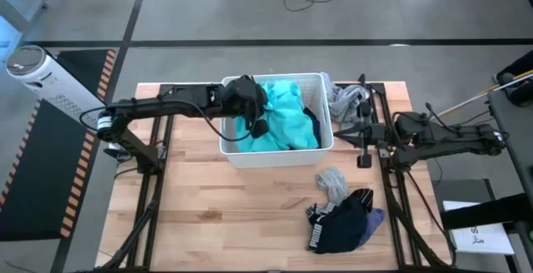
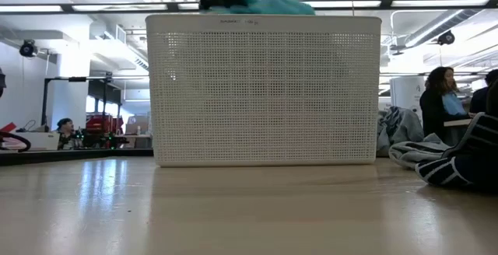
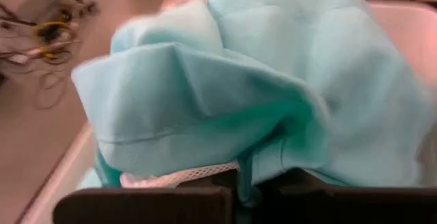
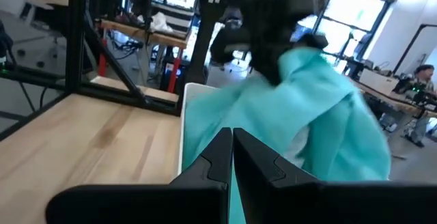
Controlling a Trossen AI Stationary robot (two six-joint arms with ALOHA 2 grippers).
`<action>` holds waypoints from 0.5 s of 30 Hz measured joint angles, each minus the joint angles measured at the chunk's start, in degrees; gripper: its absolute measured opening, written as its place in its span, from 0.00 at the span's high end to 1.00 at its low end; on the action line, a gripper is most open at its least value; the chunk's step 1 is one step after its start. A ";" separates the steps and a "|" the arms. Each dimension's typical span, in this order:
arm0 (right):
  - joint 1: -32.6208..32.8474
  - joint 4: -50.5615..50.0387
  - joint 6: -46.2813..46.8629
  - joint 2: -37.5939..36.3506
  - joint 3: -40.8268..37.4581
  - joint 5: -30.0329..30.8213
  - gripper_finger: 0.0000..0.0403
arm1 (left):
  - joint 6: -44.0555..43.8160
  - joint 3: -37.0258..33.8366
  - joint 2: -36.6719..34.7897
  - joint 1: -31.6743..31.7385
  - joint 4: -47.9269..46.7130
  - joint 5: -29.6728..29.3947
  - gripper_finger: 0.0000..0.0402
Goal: Sort clothes
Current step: Put the light blue shorts into the white laundry bin
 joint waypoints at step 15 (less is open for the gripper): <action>-0.02 -0.02 -2.42 -0.13 -0.81 0.09 1.00 | -0.84 -20.74 -0.04 3.86 14.79 2.07 1.00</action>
